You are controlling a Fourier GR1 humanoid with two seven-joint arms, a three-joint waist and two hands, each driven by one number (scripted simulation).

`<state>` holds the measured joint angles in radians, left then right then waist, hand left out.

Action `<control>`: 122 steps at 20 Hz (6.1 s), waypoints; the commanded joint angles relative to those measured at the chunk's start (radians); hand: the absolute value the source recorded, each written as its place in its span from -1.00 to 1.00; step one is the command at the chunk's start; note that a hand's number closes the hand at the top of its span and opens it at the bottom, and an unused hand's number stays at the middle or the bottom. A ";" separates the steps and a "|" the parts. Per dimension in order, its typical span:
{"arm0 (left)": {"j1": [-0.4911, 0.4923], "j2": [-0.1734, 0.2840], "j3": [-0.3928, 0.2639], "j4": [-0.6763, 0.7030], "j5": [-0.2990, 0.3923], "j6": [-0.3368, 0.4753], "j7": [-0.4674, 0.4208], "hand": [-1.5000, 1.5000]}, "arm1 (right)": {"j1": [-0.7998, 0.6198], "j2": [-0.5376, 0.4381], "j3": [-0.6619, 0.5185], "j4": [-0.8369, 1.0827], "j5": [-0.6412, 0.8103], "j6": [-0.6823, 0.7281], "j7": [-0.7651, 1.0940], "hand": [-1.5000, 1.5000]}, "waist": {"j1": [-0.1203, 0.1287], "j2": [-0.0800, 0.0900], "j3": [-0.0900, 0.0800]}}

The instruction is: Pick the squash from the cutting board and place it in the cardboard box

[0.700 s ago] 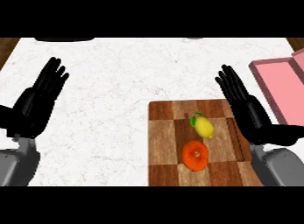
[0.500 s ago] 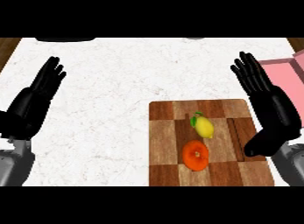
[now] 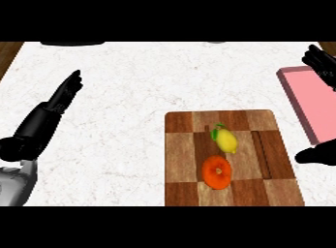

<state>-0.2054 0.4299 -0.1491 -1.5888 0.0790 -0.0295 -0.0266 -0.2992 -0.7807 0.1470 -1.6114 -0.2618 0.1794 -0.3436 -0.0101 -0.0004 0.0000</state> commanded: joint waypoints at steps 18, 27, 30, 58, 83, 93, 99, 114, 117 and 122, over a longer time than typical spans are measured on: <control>-0.028 -0.017 0.019 0.042 -0.050 -0.035 -0.017 0.00 | -0.058 -0.217 0.295 -0.485 0.598 0.261 0.315 -1.00 | 0.007 -0.004 -0.002; 0.006 -0.035 0.036 0.051 -0.060 -0.073 -0.069 0.00 | -0.013 -0.004 0.517 -0.674 0.755 0.412 0.759 -1.00 | 0.007 -0.003 -0.001; -0.027 -0.069 0.033 0.072 -0.102 -0.064 -0.059 0.00 | -0.080 0.097 0.485 -0.566 0.755 0.497 0.757 -1.00 | 0.013 0.000 -0.001; 0.033 -0.132 0.137 0.003 -0.163 -0.180 -0.040 0.00 | 0.085 0.303 0.525 -0.310 1.275 0.404 0.540 -1.00 | 0.012 0.000 0.000; -0.053 -0.183 0.190 0.089 -0.234 -0.210 -0.051 0.00 | 0.087 0.397 0.482 0.027 1.499 0.189 0.212 1.00 | 0.010 0.001 0.000; -0.013 -0.190 0.188 0.023 -0.227 -0.222 -0.051 0.00 | -0.066 0.611 0.169 0.246 1.445 0.114 0.402 1.00 | 0.034 0.014 0.002; -0.033 -0.217 0.157 0.030 -0.218 -0.238 -0.048 0.00 | -0.261 0.657 -0.162 0.439 1.378 0.039 0.667 1.00 | 0.077 0.040 0.004; -0.043 -0.227 0.166 0.034 -0.239 -0.211 -0.019 0.00 | -0.828 0.545 -0.293 0.853 1.540 -0.293 0.865 1.00 | 0.049 0.010 0.000; -0.055 -0.230 0.158 0.065 -0.257 -0.205 -0.038 0.00 | -0.842 0.517 -0.355 0.906 1.554 -0.430 0.949 1.00 | 0.049 0.018 0.000; -0.018 -0.221 0.166 0.037 -0.248 -0.217 -0.057 0.00 | -0.851 0.442 -0.419 0.967 1.569 -0.523 1.037 1.00 | 0.040 0.012 0.000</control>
<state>-0.2351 0.2088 0.0182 -1.5569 -0.1595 -0.2493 -0.0629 -1.1180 -0.2938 -0.2250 -0.7008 1.2940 -0.2741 0.6250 0.0354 0.0116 0.0000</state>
